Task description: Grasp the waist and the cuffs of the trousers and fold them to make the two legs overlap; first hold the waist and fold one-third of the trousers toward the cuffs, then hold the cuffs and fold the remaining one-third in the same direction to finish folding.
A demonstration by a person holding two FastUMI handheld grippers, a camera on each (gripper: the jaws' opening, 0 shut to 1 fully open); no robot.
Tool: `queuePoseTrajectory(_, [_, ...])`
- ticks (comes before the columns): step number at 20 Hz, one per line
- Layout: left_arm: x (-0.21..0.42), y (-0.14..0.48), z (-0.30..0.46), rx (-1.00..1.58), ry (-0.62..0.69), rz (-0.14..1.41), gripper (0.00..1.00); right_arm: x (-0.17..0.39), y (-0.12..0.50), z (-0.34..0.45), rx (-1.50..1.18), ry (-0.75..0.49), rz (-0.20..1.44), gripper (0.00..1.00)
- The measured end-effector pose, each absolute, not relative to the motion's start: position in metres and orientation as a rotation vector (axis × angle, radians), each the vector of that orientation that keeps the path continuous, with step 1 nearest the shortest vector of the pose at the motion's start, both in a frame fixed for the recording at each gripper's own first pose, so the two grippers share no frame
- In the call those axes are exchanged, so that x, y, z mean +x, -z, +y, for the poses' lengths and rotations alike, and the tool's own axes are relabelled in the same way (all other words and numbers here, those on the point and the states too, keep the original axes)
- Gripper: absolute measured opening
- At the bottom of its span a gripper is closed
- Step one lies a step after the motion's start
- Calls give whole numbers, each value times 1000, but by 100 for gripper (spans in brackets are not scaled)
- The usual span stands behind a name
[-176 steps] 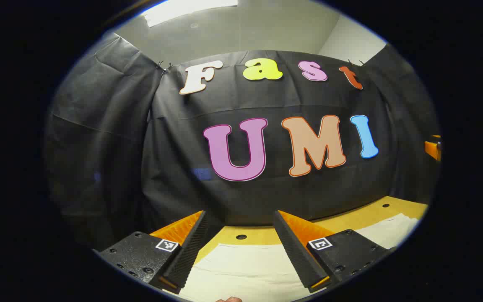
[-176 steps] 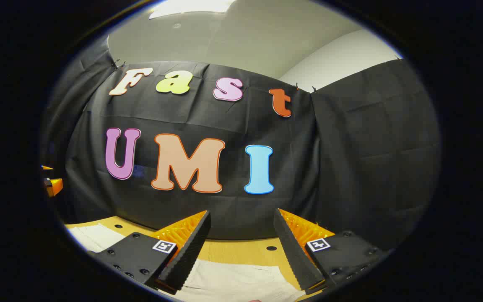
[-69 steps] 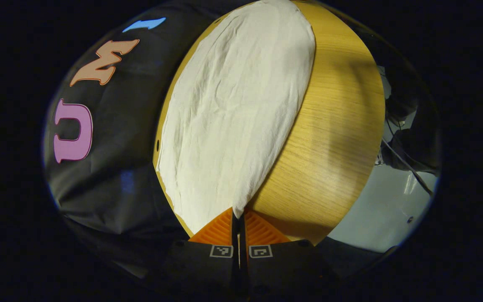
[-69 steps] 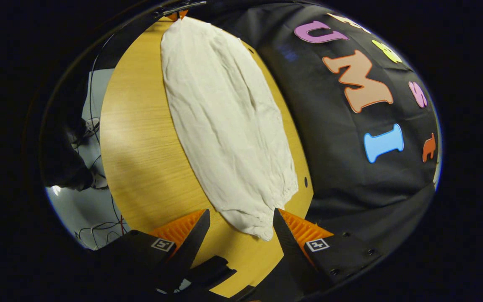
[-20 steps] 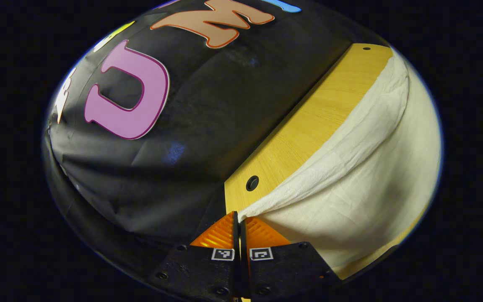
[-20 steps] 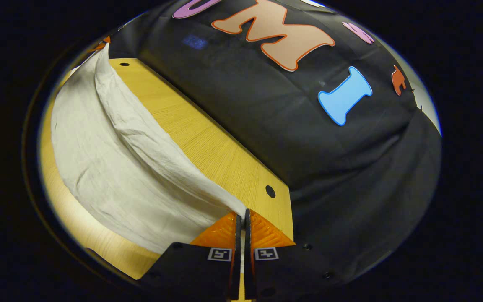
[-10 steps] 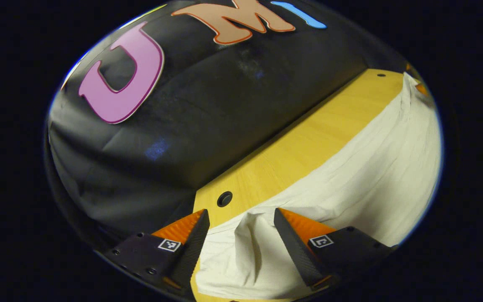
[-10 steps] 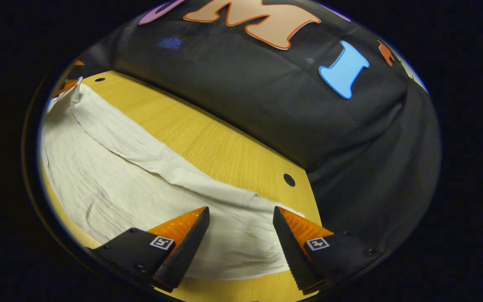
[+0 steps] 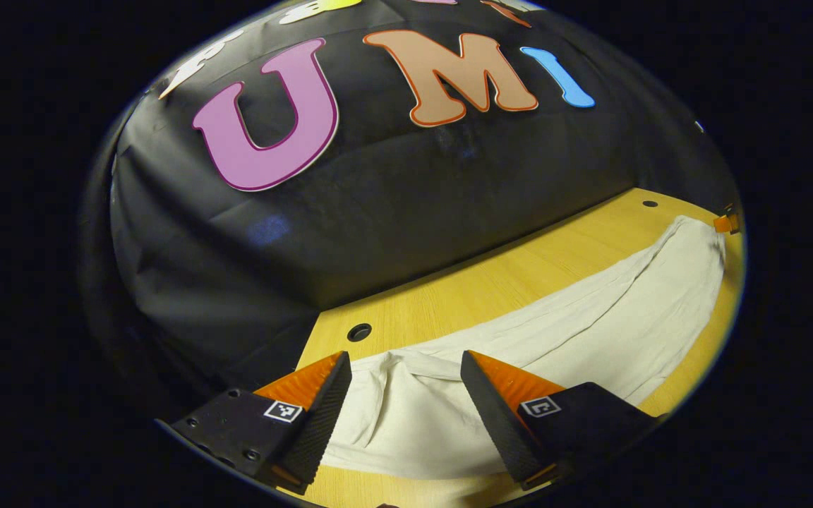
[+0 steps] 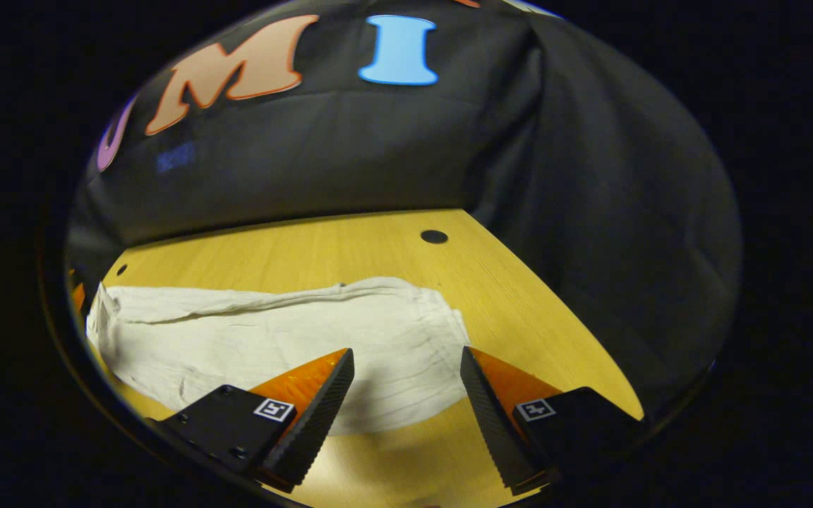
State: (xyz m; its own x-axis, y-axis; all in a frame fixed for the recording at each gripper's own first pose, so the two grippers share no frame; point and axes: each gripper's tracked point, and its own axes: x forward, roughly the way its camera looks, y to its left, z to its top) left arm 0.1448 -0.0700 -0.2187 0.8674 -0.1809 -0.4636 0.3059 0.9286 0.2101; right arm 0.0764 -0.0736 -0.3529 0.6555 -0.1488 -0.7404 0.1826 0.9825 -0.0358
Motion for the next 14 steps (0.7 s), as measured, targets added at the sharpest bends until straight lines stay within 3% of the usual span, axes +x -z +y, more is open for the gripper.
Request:
queuePoseTrajectory(3, [129,206,-78,295,245,450,96,69,366,-102,205,266,876,100])
queuePoseTrajectory(6, [116,199,-93,301,245,457,96,66,380,-109,344,318,920,92])
queuePoseTrajectory(8, [111,194,-104,311,246,451,96,64,393,-107,408,351,948,97])
queuePoseTrajectory(12, [100,187,-118,316,233,452,96,62,400,-107,477,390,993,95])
queuePoseTrajectory(13, [97,186,-122,311,231,453,96,61,402,-113,471,408,998,93])
queuePoseTrajectory(14, [94,185,-125,308,228,455,96,60,405,-118,479,408,1010,74])
